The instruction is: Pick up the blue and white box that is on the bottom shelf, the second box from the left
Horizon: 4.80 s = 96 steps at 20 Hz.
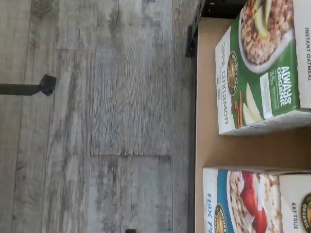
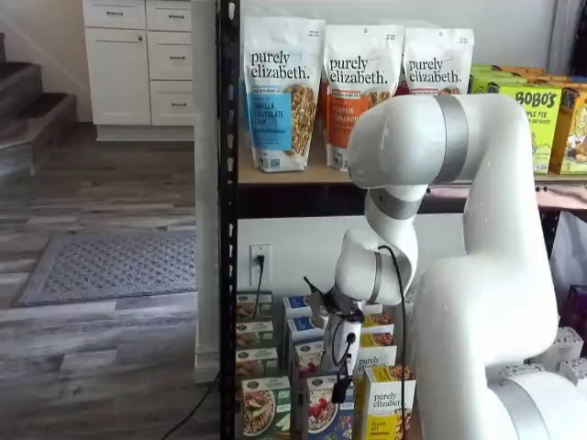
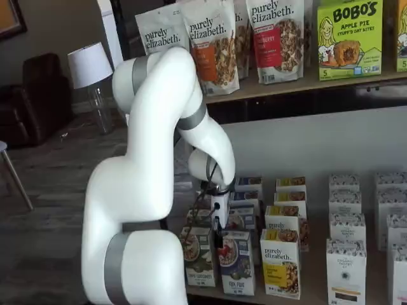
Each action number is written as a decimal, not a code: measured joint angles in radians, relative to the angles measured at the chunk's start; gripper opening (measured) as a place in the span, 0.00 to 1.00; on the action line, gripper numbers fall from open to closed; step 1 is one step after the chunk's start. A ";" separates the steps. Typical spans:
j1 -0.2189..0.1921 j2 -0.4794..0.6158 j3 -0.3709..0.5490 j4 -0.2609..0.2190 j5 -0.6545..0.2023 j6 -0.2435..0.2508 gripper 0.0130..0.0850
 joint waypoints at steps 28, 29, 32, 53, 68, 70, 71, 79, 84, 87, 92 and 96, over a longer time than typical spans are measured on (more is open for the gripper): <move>0.002 0.105 -0.068 0.220 -0.126 -0.204 1.00; 0.000 0.112 -0.078 0.213 -0.122 -0.199 1.00; -0.007 0.136 -0.111 0.194 -0.115 -0.186 1.00; -0.023 0.324 -0.337 0.020 -0.070 -0.041 1.00; -0.031 0.358 -0.374 -0.118 -0.006 0.075 1.00; -0.029 0.359 -0.374 -0.117 -0.009 0.075 1.00; -0.028 0.360 -0.374 -0.115 -0.012 0.075 1.00; -0.027 0.364 -0.374 -0.100 -0.014 0.062 0.89; -0.031 0.361 -0.373 -0.104 -0.004 0.062 0.72; -0.032 0.361 -0.375 -0.112 0.001 0.069 0.72; -0.032 0.365 -0.382 -0.114 0.009 0.071 0.67; -0.031 0.365 -0.385 -0.112 0.014 0.070 0.56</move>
